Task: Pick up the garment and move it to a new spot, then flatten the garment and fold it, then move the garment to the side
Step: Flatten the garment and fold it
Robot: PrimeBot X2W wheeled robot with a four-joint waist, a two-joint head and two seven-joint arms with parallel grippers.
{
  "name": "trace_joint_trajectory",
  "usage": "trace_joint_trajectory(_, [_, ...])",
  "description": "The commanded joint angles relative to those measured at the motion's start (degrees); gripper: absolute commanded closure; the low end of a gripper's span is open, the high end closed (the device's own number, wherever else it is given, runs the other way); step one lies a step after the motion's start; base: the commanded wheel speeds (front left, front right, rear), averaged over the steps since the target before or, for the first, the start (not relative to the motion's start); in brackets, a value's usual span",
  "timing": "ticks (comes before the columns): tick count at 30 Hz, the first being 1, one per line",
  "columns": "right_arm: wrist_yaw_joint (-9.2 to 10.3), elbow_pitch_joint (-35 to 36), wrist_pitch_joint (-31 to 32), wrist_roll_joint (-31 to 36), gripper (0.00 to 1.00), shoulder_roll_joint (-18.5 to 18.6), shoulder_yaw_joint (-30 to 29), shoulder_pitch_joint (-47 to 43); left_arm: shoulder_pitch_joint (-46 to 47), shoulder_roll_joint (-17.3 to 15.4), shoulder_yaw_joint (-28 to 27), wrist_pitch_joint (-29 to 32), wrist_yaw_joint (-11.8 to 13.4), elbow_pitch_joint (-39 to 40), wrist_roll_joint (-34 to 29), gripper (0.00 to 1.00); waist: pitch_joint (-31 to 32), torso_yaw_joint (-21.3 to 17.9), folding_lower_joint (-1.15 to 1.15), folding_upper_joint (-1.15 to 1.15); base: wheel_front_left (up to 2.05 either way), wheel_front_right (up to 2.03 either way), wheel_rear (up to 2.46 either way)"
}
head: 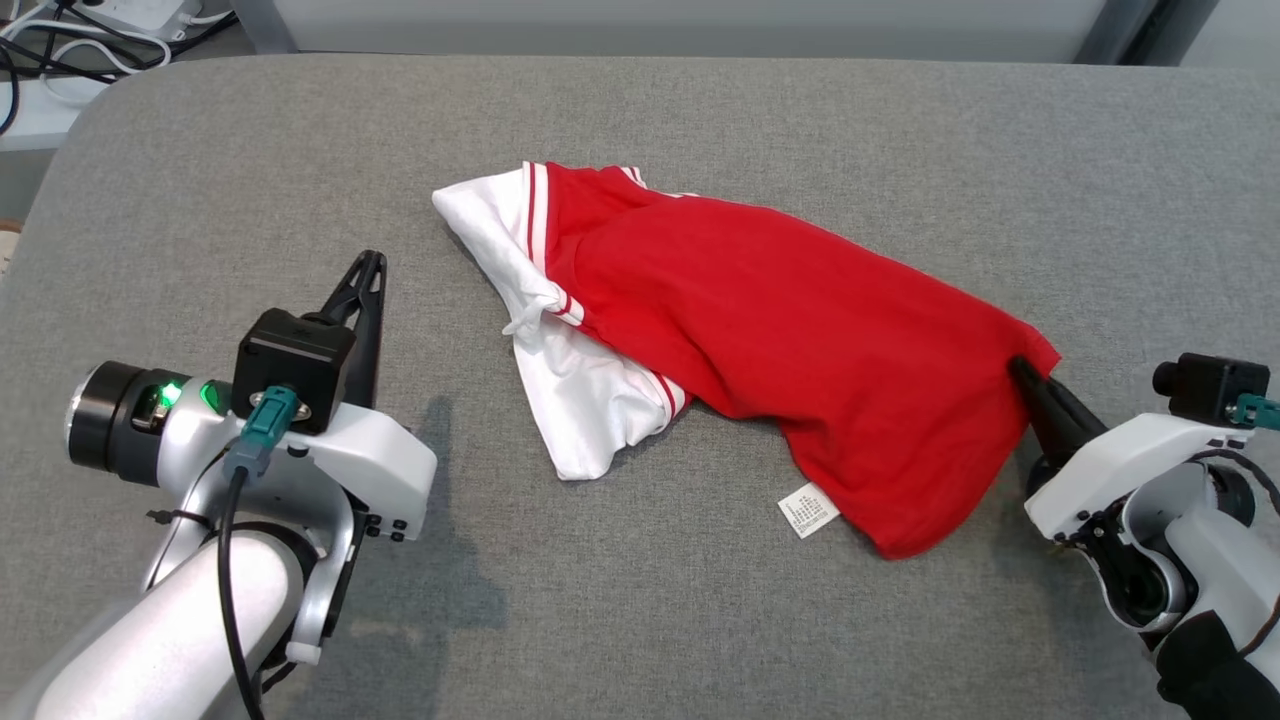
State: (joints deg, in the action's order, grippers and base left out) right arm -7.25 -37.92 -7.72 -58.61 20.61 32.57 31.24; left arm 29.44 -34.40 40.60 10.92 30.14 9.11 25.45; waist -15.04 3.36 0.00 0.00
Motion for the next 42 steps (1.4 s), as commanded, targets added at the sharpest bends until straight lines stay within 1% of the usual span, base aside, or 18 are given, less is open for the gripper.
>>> trace_joint_trajectory(1, [-0.24,0.74,-1.76,1.13,1.0,1.65,1.17,1.06,0.97,-1.47,-2.5,-0.12,0.52,1.34,0.62,1.0,0.05,-0.14,0.0,0.0,0.0,0.0,0.0])
trace_joint_trajectory(5, [-0.24,0.16,-5.86,3.74,1.0,4.47,2.02,2.61,-0.39,-0.19,-1.96,-1.16,0.6,0.48,1.44,1.0,0.11,-1.27,0.0,0.0,0.0,0.0,0.0])
trace_joint_trajectory(6, [-0.24,0.09,-6.32,4.57,1.0,5.23,1.71,2.9,-0.65,0.15,-1.89,-1.46,0.64,0.24,1.63,0.88,0.14,-1.55,0.0,0.0,0.0,0.0,0.0])
trace_joint_trajectory(7, [-0.24,-0.07,-6.68,5.62,1.0,6.1,1.2,3.17,-0.84,0.48,-1.84,-1.82,0.67,-0.06,1.76,0.83,0.17,-1.77,0.0,0.0,0.0,0.0,0.0])
trace_joint_trajectory(8, [-0.24,-0.24,-6.92,6.91,1.0,6.97,0.55,3.44,-1.06,0.79,-1.77,-2.01,0.65,-0.45,2.0,0.59,0.21,-2.03,0.0,0.0,0.0,0.0,0.0])
trace_joint_trajectory(9, [-0.24,-0.42,-7.08,8.4,1.0,7.78,-0.4,3.67,-1.26,1.16,-1.71,-2.23,0.61,-0.83,2.29,0.51,0.28,-2.33,0.0,0.0,0.0,0.0,0.0])
trace_joint_trajectory(10, [-0.24,-0.63,-7.18,9.75,1.0,8.44,-1.79,3.78,-1.43,1.47,-1.63,-2.39,0.59,-1.26,2.5,0.0,0.35,-2.61,0.0,0.0,0.0,0.0,0.0])
trace_joint_trajectory(15, [-0.24,1.42,-7.26,17.98,1.0,10.15,-9.01,1.37,-1.49,3.48,-1.12,-3.32,-0.38,-3.41,3.85,0.0,0.56,-3.53,0.0,0.0,0.0,0.0,0.0])
trace_joint_trajectory(18, [-0.24,2.9,-7.26,20.42,1.0,9.22,-10.29,-1.11,-1.24,5.54,-1.15,-3.99,-1.45,-5.78,5.66,0.0,0.7,-4.05,0.0,0.0,0.0,0.0,0.0])
trace_joint_trajectory(22, [-0.24,4.3,-7.02,22.15,1.0,7.51,-10.76,-3.26,0.09,8.91,-0.29,-4.24,-4.77,-12.62,8.48,0.0,0.6,-4.63,0.0,0.0,0.0,0.0,0.0])
trace_joint_trajectory(23, [-0.24,4.3,-7.02,22.15,1.0,7.51,-10.76,-3.26,0.09,8.91,-0.29,-4.24,-4.77,-12.62,8.48,0.0,0.6,-4.63,0.0,0.0,0.0,0.0,0.0])
trace_joint_trajectory(24, [-0.24,5.17,-6.42,22.34,1.0,6.48,-10.51,-3.89,1.67,10.21,0.59,-4.63,-6.73,-17.81,8.68,0.0,0.44,-4.88,0.0,0.0,0.0,0.0,0.0])
trace_joint_trajectory(25, [-0.24,5.17,-6.42,22.34,1.0,6.48,-10.51,-3.89,1.67,10.21,0.59,-4.63,-6.73,-17.81,8.68,0.0,0.44,-4.88,0.0,0.0,0.0,0.0,0.0])
trace_joint_trajectory(33, [-0.24,8.13,-4.97,23.02,1.0,5.15,-10.08,-4.66,9.37,15.48,2.84,-6.08,-14.08,-38.0,9.45,0.0,-0.93,-6.31,0.0,0.0,0.0,0.0,0.0])
trace_joint_trajectory(38, [-0.24,9.48,-4.14,23.03,1.0,5.65,-10.48,-5.12,12.78,18.56,3.65,-7.47,-17.42,-47.18,9.9,0.0,-1.41,-7.35,0.0,0.0,0.0,0.0,0.0])
trace_joint_trajectory(39, [-0.24,9.7,-4.02,23.06,1.0,5.82,-10.69,-5.24,13.33,19.11,3.66,-7.87,-17.91,-48.47,10.04,0.02,-1.48,-7.47,0.0,0.0,0.0,0.0,0.0])
trace_joint_trajectory(40, [-0.24,9.91,-3.92,23.11,1.0,5.91,-10.92,-5.34,13.8,19.58,3.73,-8.05,-18.41,-49.73,10.18,0.16,-1.53,-7.6,0.0,0.0,0.0,0.0,0.0])
trace_joint_trajectory(42, [-0.24,10.3,-3.7,23.24,1.0,6.0,-11.3,-5.53,14.61,20.34,3.71,-8.65,-19.27,-51.83,10.5,0.59,-1.64,-7.86,0.0,0.0,0.0,0.0,0.0])
